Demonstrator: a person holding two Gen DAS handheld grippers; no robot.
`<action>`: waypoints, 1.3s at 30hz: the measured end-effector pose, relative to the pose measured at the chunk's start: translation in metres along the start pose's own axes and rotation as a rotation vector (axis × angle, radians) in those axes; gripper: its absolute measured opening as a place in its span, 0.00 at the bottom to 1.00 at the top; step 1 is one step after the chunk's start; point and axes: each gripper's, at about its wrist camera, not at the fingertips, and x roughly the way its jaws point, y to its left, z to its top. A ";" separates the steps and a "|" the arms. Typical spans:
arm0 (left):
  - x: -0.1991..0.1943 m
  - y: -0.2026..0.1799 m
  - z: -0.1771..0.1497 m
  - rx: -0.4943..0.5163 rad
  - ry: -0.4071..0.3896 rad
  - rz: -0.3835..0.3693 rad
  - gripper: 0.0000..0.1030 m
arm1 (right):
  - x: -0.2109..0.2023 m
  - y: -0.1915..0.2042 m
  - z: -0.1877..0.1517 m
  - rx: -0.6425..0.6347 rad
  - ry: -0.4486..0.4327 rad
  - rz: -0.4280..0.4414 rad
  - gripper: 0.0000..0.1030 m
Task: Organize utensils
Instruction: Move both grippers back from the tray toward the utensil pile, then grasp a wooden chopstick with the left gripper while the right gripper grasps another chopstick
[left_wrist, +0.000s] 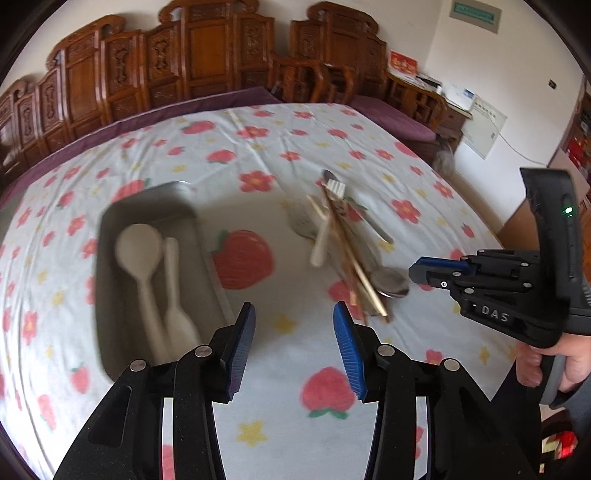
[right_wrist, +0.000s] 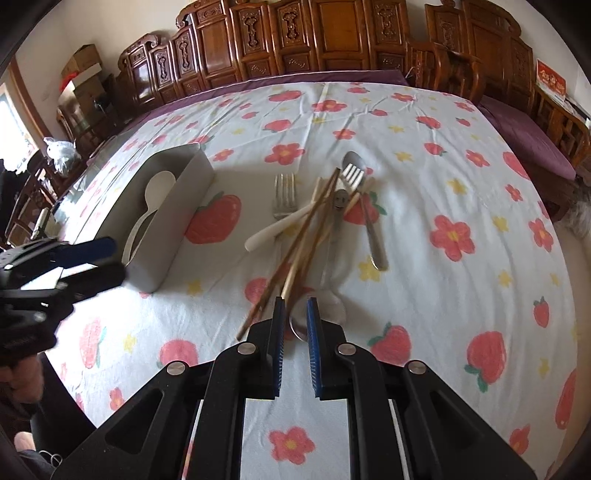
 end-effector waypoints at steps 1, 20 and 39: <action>0.006 -0.005 0.000 0.007 0.009 -0.009 0.41 | -0.001 -0.002 -0.003 0.002 0.001 -0.001 0.14; 0.104 -0.048 0.020 0.024 0.172 -0.039 0.22 | -0.012 -0.023 -0.035 0.010 -0.005 0.011 0.23; 0.111 -0.036 0.028 -0.048 0.199 -0.046 0.10 | -0.013 -0.018 -0.040 0.006 -0.007 0.024 0.23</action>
